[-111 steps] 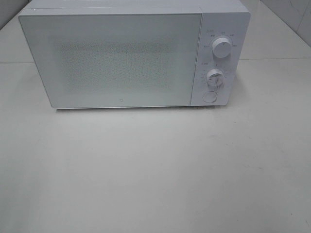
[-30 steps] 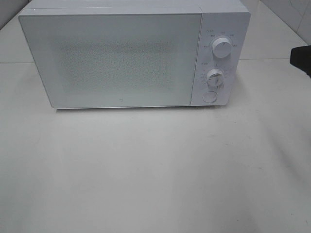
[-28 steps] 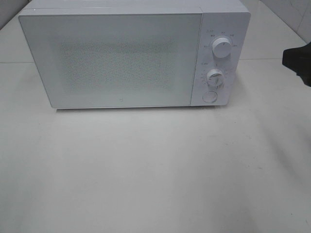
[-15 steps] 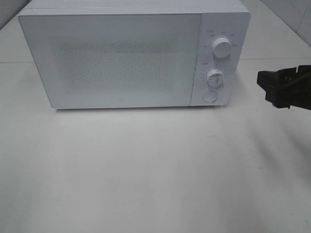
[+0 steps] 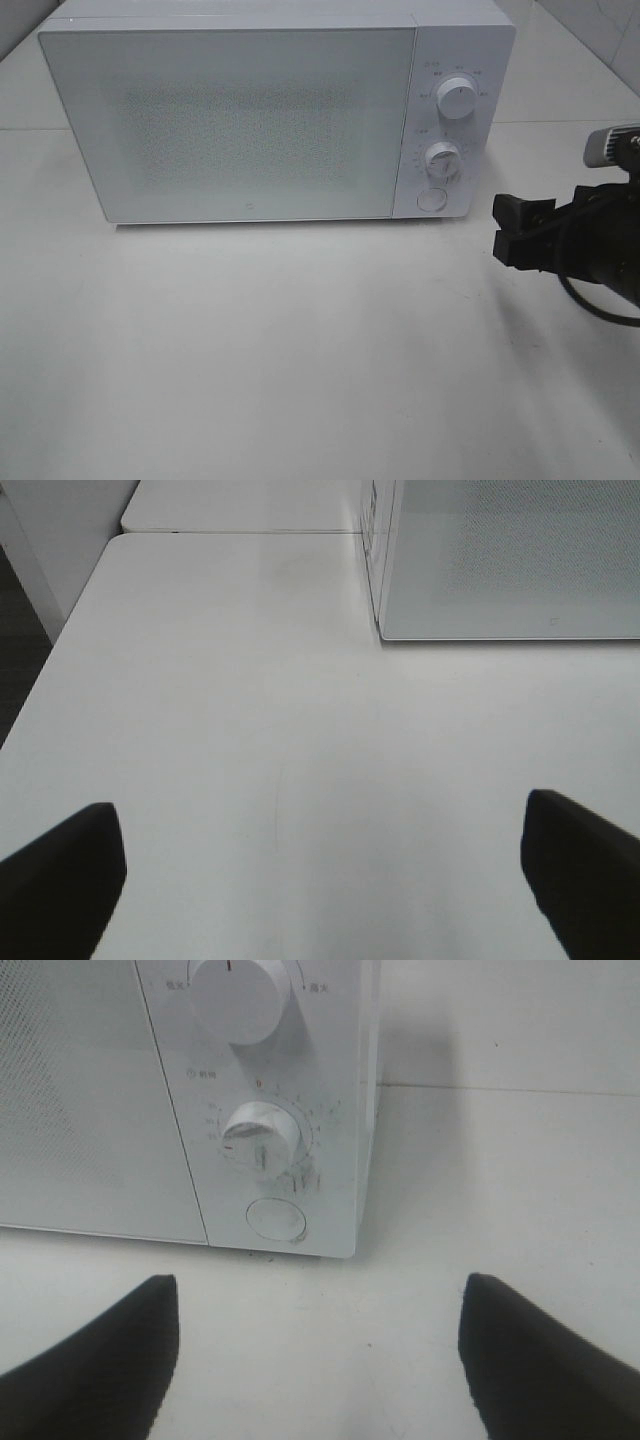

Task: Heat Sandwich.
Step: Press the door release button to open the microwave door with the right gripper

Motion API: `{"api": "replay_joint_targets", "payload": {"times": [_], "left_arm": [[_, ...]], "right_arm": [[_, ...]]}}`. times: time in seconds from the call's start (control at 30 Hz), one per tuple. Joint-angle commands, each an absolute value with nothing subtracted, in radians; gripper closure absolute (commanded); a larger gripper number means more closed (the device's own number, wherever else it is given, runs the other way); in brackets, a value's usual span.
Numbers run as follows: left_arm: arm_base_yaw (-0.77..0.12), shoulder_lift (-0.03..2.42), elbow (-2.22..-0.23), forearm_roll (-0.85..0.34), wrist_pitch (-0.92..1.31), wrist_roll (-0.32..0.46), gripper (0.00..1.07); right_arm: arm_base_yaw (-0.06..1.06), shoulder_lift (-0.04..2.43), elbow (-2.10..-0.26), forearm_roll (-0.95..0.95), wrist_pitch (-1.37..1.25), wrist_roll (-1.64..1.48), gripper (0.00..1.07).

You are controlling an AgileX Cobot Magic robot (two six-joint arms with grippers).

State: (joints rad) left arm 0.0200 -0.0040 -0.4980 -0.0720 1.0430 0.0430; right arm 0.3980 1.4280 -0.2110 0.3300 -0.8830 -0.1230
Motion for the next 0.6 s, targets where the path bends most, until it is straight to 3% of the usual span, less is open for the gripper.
{"api": "replay_joint_targets", "payload": {"times": [0.03, 0.33, 0.6], "left_arm": [[0.023, -0.029, -0.496, -0.072, 1.035, 0.042, 0.03], [0.023, -0.029, -0.496, -0.072, 1.035, 0.042, 0.03], [0.023, -0.029, -0.496, -0.072, 1.035, 0.042, 0.03]], "right_arm": [[0.464, 1.494, -0.210, 0.434, -0.988, -0.151, 0.31], [0.611, 1.652, -0.211, 0.560, -1.141, -0.121, 0.31], [0.669, 1.720, -0.231, 0.605, -1.170, -0.105, 0.31]]}}
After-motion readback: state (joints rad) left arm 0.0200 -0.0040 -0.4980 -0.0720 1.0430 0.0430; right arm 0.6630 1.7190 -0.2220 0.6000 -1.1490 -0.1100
